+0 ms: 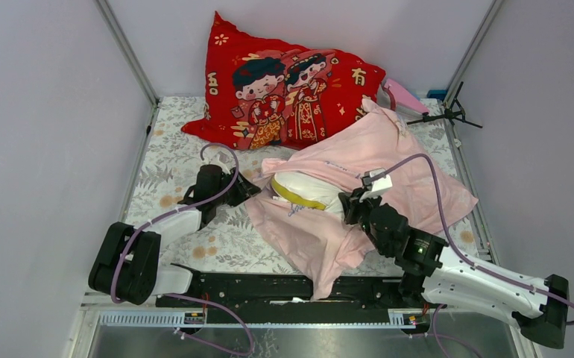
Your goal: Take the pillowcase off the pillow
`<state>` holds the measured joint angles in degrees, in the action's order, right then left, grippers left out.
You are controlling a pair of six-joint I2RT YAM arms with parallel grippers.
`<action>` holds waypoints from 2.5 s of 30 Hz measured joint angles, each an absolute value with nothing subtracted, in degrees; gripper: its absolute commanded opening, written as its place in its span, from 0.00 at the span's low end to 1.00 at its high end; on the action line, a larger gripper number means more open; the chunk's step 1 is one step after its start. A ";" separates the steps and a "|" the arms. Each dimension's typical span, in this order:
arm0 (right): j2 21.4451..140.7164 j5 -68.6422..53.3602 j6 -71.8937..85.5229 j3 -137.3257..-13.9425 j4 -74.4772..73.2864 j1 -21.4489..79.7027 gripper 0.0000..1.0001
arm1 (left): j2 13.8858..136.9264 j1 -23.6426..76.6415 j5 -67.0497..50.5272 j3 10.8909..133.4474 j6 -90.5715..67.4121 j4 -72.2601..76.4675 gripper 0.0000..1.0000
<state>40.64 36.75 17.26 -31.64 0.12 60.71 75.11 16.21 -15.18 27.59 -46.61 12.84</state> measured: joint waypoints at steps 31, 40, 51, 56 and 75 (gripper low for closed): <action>75.72 4.34 13.23 -55.22 -4.08 59.99 0.90 | 90.19 20.47 -29.76 27.14 -41.58 28.71 0.41; 87.35 7.16 13.82 -61.78 -12.73 60.01 1.00 | 90.19 20.49 -31.77 27.14 -41.50 30.74 0.41; 92.77 17.52 14.06 -62.52 -15.79 60.07 0.00 | 90.19 20.91 -32.23 27.14 -41.50 31.77 0.41; 88.33 17.89 14.15 -58.26 -11.31 60.12 0.00 | 90.17 20.95 -32.73 26.98 -41.54 33.08 0.41; 55.31 30.04 10.66 -44.21 0.67 57.34 0.00 | 88.82 22.98 -29.32 28.60 -41.25 31.07 0.41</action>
<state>55.31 30.04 10.66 -44.21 0.67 57.34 88.82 22.98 -29.32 28.60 -41.25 31.07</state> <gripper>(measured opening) 0.046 0.413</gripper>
